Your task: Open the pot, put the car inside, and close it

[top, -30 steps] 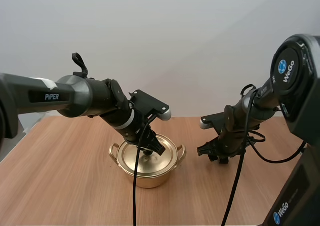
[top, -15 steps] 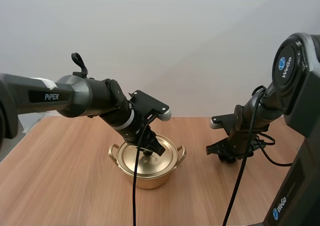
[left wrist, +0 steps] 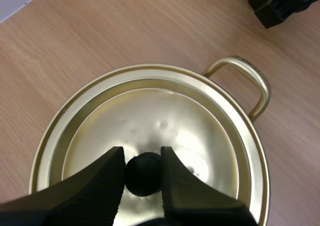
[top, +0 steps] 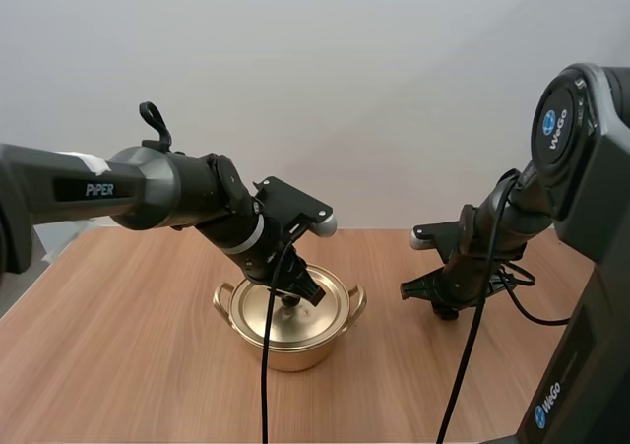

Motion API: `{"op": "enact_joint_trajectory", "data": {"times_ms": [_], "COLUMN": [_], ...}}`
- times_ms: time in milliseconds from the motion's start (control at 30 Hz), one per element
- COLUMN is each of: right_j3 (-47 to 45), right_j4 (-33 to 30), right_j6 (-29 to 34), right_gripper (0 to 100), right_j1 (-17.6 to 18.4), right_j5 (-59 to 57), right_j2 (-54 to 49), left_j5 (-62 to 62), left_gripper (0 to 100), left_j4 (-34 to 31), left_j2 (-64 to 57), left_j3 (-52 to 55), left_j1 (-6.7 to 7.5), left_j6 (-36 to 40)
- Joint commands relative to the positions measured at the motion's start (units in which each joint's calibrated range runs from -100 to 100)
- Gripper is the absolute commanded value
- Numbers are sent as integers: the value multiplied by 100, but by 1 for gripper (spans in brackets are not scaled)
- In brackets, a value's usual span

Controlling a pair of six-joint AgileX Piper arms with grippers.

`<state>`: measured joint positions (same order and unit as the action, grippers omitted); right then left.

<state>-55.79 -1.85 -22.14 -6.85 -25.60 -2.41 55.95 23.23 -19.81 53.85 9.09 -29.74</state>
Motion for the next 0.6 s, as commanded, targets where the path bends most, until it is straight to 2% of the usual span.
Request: {"op": "enact_joint_trajectory", "data": {"times_ms": [0, 267, 467, 567], "right_j3": [2, 2, 216, 620], "right_j4": [-7, -60, 4, 397], "right_j6": [4, -57, -419, -697], "right_gripper": [0, 0, 0, 0], "right_j1": [2, 2, 49, 191], "right_j5": [-37, -502, -898, -1517], "right_j2": [-230, -1467, -2219, -2376], "left_j5": [-20, 365, 820, 854], "left_gripper": [0, 0, 0, 0], "left_j4": [-12, 12, 26, 26], "left_j2": [-171, -880, -1356, -1660], "left_j3": [-58, -455, -1035, -1380], "left_j1": [-23, -172, -294, -368], "left_j6": [2, 15, 167, 239]}}
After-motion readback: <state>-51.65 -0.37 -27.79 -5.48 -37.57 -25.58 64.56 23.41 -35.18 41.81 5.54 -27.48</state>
